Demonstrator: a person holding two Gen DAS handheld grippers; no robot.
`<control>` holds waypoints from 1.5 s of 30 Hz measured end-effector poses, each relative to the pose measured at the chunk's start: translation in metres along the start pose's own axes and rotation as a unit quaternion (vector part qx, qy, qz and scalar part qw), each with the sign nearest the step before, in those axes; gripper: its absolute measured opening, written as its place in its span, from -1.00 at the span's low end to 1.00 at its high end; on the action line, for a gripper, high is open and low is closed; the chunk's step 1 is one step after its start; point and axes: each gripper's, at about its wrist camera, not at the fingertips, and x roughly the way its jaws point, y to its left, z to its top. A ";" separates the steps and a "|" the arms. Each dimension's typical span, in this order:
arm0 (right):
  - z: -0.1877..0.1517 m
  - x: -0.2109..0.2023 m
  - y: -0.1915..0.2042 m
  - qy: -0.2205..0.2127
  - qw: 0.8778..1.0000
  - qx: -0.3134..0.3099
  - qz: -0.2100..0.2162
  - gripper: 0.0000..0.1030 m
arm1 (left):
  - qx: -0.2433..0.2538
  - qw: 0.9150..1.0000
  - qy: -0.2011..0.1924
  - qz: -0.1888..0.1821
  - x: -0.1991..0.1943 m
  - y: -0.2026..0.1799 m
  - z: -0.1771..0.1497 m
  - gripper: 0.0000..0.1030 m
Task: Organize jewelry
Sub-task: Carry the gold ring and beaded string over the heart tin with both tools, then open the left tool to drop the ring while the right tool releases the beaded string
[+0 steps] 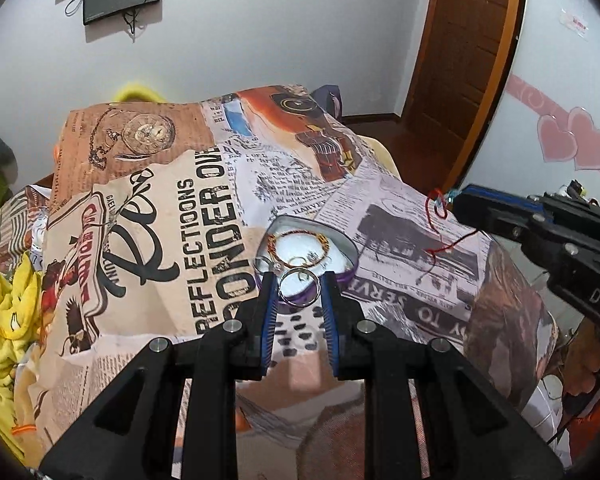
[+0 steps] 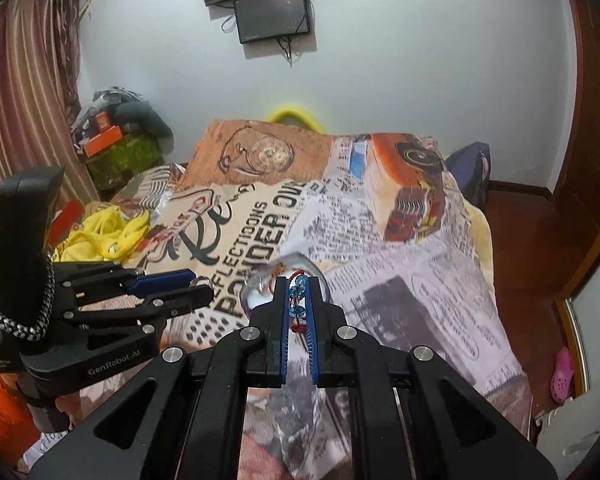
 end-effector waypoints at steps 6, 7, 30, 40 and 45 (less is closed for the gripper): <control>0.014 0.009 0.003 -0.009 1.000 -0.005 0.006 -0.87 | -0.005 1.000 0.007 -0.001 0.016 0.009 0.005 -0.60; 0.017 0.013 0.004 -0.010 1.000 -0.005 0.006 -0.87 | -0.006 1.000 0.008 -0.001 0.019 0.011 0.005 -0.60; 0.026 0.119 -0.005 0.077 0.997 -0.006 0.016 -0.87 | -0.023 0.997 0.063 -0.027 0.088 0.030 0.006 -0.60; 0.015 0.135 -0.012 0.127 0.991 0.007 0.028 -0.87 | -0.025 0.997 0.059 -0.031 0.085 0.031 0.007 -0.60; 0.013 0.134 -0.012 0.141 0.990 0.007 0.029 -0.68 | -0.020 0.998 0.051 -0.022 0.074 0.030 0.008 -0.59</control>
